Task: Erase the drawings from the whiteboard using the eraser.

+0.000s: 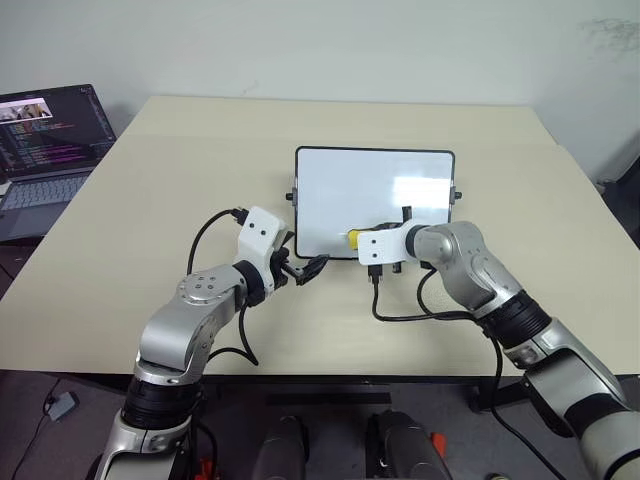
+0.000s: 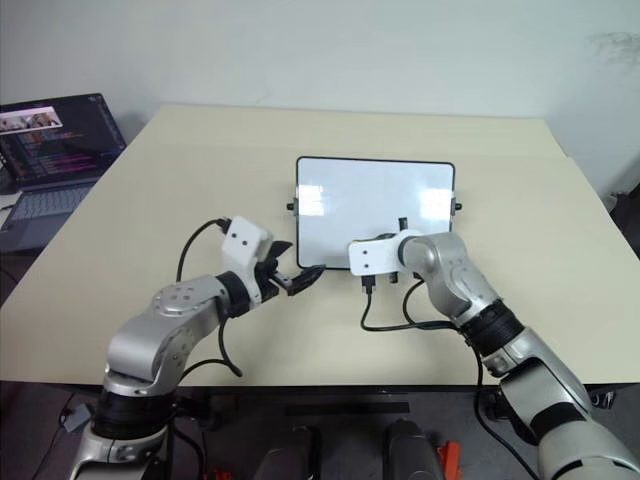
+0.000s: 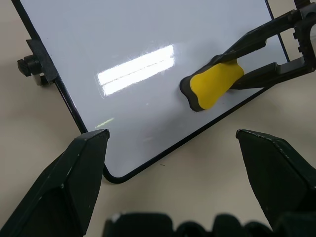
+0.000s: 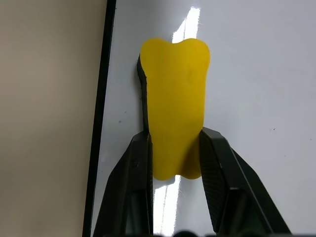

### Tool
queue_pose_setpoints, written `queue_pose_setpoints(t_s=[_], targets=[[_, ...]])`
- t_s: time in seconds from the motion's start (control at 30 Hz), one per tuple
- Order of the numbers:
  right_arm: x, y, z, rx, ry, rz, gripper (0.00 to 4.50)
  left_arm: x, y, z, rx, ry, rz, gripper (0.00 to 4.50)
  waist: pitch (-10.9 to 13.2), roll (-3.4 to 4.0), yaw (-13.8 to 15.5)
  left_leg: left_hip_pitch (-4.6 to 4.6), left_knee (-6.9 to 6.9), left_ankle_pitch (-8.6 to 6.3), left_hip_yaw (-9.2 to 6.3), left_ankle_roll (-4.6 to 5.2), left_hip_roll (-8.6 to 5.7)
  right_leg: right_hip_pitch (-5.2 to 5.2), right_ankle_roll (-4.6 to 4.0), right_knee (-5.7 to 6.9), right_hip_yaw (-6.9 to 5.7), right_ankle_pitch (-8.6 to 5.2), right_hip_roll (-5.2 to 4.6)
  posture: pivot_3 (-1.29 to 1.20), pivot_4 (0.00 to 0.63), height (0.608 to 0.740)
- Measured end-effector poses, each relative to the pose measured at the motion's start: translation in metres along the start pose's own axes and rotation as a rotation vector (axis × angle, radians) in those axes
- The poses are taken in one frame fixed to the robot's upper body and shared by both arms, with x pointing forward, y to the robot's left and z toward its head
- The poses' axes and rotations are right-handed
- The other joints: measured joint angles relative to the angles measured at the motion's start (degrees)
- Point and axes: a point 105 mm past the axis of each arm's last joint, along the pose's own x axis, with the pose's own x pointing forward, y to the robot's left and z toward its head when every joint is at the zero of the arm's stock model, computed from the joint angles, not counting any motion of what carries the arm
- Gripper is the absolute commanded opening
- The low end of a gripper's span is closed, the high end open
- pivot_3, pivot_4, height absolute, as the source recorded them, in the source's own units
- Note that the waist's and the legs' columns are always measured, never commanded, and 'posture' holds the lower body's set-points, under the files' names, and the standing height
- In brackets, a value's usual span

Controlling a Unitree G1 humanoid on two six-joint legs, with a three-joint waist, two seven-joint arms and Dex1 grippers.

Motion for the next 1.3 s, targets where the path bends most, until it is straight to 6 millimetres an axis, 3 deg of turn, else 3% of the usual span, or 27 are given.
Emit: queue_pose_setpoints(t_s=[0.23, 0.43, 0.57, 0.73, 0.93, 1.1, 1.2, 1.3], targets=[[-0.005, -0.033, -0.021, 0.058, 0.075, -0.112, 0.97, 0.0, 0.0, 0.0, -0.001, -0.001, -0.001, 4.5, 0.0, 0.0, -0.01, 0.02, 0.04, 0.03, -0.01, 0.03, 0.0, 0.04, -0.01, 0.0, 0.0, 0.01, -0.01, 0.0, 0.15, 0.74], [-0.016, -0.039, -0.026, 0.235, 0.031, -0.1, 0.97, 0.0, 0.0, 0.0, 0.0, -0.002, -0.003, 4.5, 0.0, 0.0, 0.03, -0.03, -0.03, 0.02, 0.0, 0.03, 0.0, 0.0, 0.01, -0.01, -0.01, 0.01, 0.0, 0.0, 0.15, 0.74], [-0.042, -0.06, -0.021, 0.507, -0.099, -0.133, 0.97, 0.0, 0.0, 0.001, 0.001, -0.003, -0.004, 4.5, 0.02, 0.03, 0.14, -0.19, -0.13, -0.01, -0.14, -0.01, 0.01, -0.15, 0.28, 0.0, -0.13, 0.13, 0.01, 0.0, 0.15, 0.74], [-0.084, -0.092, -0.058, 0.775, -0.102, -0.272, 0.97, 0.001, -0.002, 0.005, 0.009, -0.019, -0.028, 4.5, 0.03, 0.03, 0.4, -0.21, -0.11, -0.02, -0.19, -0.01, 0.0, -0.11, -0.03, -0.03, -0.21, -0.05, 0.0, 0.0, 0.15, 0.74], [-0.102, -0.068, -0.109, 0.915, 0.051, -0.29, 0.97, 0.005, -0.015, 0.016, 0.02, -0.047, -0.127, 4.5, 0.03, 0.04, 0.43, -0.21, -0.09, -0.02, -0.07, -0.01, -0.03, -0.12, -0.05, -0.05, -0.1, -0.07, -0.03, 0.0, 0.15, 0.74], [-0.114, -0.059, -0.124, 1.118, 0.02, -0.279, 0.97, 0.013, -0.029, 0.042, 0.005, -0.126, -0.246, 4.5, 0.04, 0.04, 0.18, -0.21, -0.08, -0.01, -0.03, 0.0, -0.01, -0.14, -0.02, -0.01, -0.08, -0.05, 0.0, 0.0, 0.15, 0.74], [-0.131, -0.051, -0.145, 1.212, 0.078, -0.314, 0.97, 0.032, -0.043, 0.065, 0.063, -0.165, -0.374, 4.5, 0.04, 0.04, 0.66, -0.24, 0.01, -0.01, -0.02, 0.0, -0.05, -0.1, 0.0, -0.06, -0.06, -0.04, -0.01, 0.0, 0.15, 0.74], [-0.141, -0.04, -0.161, 1.295, 0.14, -0.334, 0.97, 0.046, -0.054, 0.064, 0.127, -0.141, -0.466, 4.5, 0.04, 0.04, 0.72, -0.26, -0.01, -0.02, 0.08, 0.01, -0.08, -0.1, 0.02, -0.13, 0.03, -0.05, -0.04, 0.0, 0.15, 0.74]])
